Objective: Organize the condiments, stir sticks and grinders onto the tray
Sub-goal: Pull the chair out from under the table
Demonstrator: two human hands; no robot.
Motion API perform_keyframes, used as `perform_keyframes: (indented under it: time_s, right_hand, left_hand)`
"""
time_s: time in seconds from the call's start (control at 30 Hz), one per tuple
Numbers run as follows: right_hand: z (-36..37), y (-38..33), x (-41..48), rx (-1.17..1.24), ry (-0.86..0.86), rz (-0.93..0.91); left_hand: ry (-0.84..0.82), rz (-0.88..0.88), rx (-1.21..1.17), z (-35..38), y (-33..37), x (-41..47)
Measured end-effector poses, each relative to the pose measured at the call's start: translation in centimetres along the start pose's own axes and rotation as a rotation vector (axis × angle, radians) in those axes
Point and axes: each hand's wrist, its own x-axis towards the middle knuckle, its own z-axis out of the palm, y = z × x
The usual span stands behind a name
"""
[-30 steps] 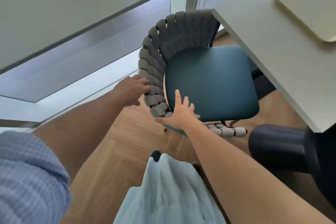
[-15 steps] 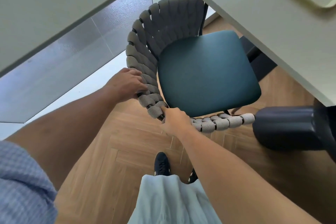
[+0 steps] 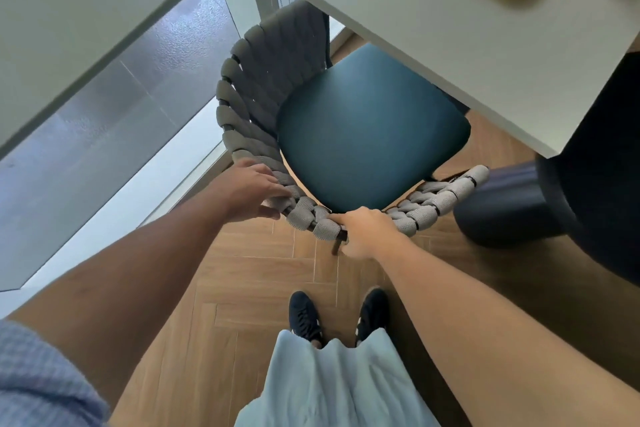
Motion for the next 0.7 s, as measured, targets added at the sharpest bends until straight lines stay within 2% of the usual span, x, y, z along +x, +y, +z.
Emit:
perform_keyframes:
  time_s: [0.23,0.4,0.7]
  right_hand:
    - [-1.2,6.9,-2.7,-0.054,-0.024,0.064]
    - [-2.4,10.2,-3.7,-0.086,-0.017,0.132]
    - [-2.7,10.9,-3.7,-0.075,-0.054,0.201]
  left_hand:
    - [0.047,0.085,-0.025,-1.5,5.4,3.9]
    - [0.117,0.075,-0.046,-3.0,8.8,6.4]
    - [0.072,0.069,-0.076,-3.2,9.0,8.7]
